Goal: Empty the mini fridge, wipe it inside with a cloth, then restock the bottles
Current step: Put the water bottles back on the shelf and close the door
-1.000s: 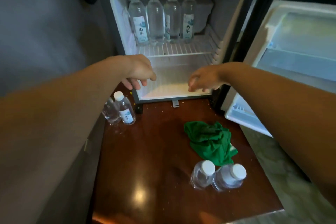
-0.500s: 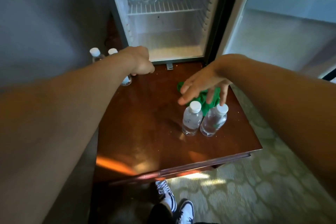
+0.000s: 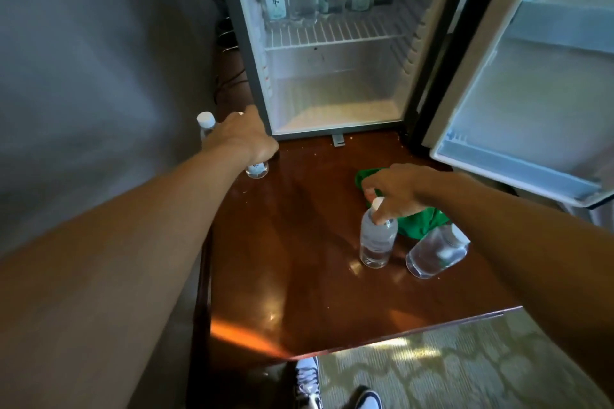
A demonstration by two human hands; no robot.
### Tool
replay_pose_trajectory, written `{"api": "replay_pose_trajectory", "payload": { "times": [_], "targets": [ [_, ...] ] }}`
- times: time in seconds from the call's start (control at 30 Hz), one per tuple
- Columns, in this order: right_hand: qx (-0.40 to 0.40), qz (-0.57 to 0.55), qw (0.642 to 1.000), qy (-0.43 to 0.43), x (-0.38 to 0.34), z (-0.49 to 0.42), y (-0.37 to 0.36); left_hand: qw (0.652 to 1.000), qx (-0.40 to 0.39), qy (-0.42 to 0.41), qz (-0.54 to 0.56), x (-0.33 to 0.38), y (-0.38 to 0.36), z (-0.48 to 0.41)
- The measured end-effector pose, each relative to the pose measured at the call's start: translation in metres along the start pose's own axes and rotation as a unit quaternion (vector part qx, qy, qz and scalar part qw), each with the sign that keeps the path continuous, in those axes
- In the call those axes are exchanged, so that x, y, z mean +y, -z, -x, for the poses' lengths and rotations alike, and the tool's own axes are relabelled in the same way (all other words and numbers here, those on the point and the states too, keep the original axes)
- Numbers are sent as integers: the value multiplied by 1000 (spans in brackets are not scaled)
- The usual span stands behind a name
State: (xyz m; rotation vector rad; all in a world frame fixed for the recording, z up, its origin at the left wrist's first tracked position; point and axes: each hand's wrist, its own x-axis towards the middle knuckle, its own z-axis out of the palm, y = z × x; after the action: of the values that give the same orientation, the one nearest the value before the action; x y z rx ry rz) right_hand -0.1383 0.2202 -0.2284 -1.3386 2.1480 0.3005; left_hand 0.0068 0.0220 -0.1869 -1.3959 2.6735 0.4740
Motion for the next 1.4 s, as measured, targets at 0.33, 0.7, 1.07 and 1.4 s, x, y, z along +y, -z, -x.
{"api": "replay_pose_trajectory", "payload": {
  "times": [0.33, 0.7, 1.07, 1.4],
  "targets": [
    [117, -72, 989, -51, -39, -77, 39, 989, -11, 81, 120, -25, -24, -86],
    [171, -240, 941, -168, -51, -148, 51, 997, -56, -47, -23, -51, -34, -128],
    [524, -401, 740, -133, -29, -94, 190, 950, 48, -155, 269, 69, 68, -131],
    [558, -499, 662, -37, 11, -101, 241, 883, 182, -60, 428, 108, 114, -161]
  ]
}}
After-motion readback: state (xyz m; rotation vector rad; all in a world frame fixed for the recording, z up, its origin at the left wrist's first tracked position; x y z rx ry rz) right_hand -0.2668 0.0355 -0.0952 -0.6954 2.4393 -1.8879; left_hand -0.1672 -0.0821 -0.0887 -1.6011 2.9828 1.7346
